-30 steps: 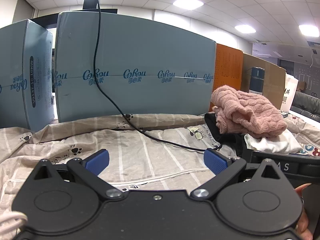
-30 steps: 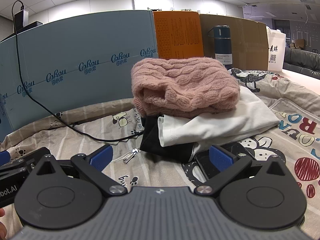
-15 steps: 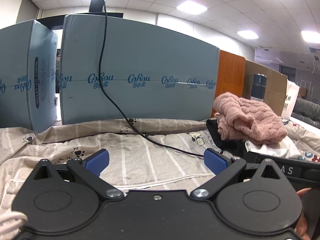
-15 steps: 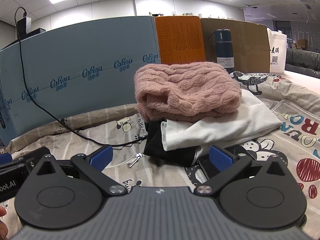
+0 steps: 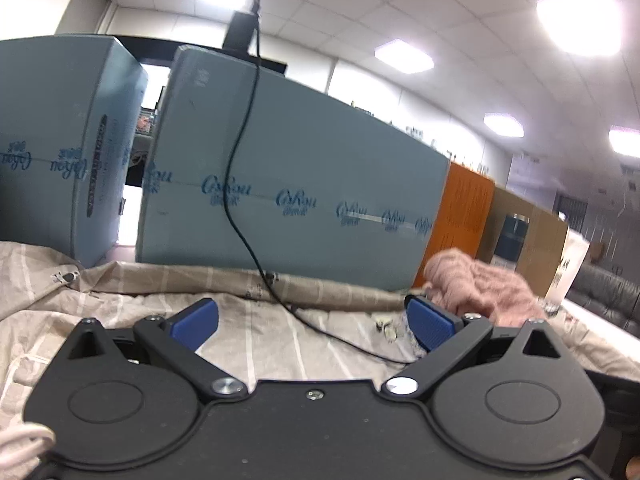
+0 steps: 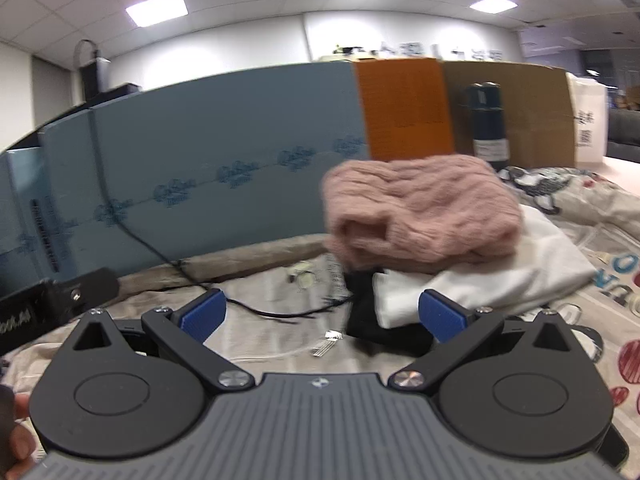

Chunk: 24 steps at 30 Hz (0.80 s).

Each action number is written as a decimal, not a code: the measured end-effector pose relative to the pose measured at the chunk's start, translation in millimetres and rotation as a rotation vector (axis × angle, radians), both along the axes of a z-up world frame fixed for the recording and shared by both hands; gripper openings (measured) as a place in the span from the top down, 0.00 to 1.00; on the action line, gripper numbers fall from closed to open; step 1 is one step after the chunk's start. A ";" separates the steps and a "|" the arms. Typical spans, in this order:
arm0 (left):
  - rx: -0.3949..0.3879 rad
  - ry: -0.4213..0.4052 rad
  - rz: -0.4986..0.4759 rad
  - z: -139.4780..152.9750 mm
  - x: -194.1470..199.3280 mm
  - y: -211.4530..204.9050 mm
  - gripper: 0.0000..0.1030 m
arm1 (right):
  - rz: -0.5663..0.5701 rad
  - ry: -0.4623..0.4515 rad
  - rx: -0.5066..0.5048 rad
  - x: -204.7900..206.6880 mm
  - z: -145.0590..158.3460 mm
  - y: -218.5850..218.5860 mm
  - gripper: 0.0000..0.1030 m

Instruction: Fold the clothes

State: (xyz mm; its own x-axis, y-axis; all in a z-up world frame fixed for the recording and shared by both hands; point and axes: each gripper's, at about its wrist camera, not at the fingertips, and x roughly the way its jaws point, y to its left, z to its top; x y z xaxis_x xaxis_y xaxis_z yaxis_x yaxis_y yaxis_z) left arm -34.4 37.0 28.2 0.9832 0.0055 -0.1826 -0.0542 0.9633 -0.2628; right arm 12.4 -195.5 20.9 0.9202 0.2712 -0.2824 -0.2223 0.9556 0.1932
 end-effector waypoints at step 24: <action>0.028 -0.151 0.467 20.3 -105.5 97.1 0.00 | 0.436 0.056 0.117 -12.3 41.5 97.5 0.00</action>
State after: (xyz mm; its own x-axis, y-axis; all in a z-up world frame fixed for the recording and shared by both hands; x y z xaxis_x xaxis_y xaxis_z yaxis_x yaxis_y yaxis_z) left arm -140.0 134.0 48.5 0.8898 0.4553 -0.0317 -0.4457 0.8519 -0.2749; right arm 0.1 -98.0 62.4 0.6970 0.6630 -0.2732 -0.5852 0.7461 0.3175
